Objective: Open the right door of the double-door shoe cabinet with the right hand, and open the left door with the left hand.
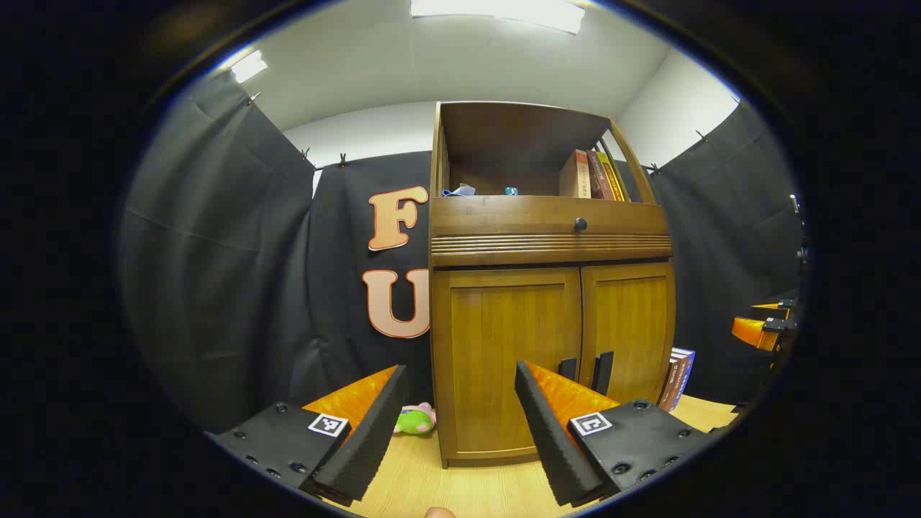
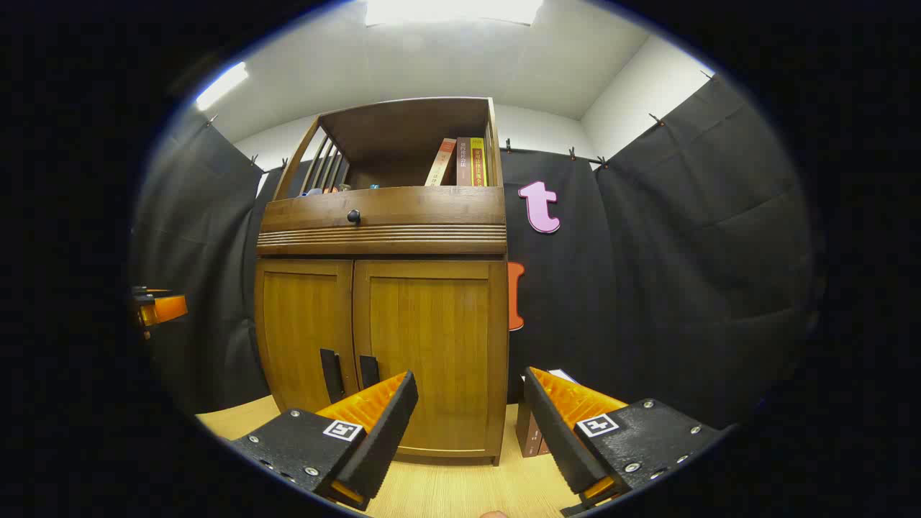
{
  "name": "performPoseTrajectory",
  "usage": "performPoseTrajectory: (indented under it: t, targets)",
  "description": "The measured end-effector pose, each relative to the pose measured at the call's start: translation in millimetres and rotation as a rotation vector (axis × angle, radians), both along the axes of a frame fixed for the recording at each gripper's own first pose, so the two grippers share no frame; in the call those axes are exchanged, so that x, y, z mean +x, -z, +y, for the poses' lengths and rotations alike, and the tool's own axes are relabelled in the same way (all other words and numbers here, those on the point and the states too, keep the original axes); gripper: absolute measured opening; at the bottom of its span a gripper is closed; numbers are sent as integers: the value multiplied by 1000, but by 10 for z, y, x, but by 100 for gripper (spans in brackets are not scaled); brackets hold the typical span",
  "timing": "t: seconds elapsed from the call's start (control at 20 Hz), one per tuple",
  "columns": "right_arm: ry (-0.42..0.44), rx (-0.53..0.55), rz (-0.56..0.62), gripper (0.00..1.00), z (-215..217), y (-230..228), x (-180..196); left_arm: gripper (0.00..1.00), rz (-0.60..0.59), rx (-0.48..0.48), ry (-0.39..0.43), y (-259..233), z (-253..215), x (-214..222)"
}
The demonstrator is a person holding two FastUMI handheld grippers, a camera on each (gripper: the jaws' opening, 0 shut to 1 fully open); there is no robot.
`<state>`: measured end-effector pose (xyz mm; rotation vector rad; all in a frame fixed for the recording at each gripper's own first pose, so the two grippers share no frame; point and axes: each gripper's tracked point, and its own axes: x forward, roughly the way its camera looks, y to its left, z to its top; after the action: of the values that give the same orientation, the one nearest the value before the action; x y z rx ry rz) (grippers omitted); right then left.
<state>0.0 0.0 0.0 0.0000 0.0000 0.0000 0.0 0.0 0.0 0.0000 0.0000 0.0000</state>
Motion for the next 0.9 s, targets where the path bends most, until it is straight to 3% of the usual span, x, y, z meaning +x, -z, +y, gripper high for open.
performPoseTrajectory:
  t: [0.9]
  targets:
    - [-12, 12, 11, 92, 64, 33, 27, 95, 5, 4, 4, -22, 5, 25]
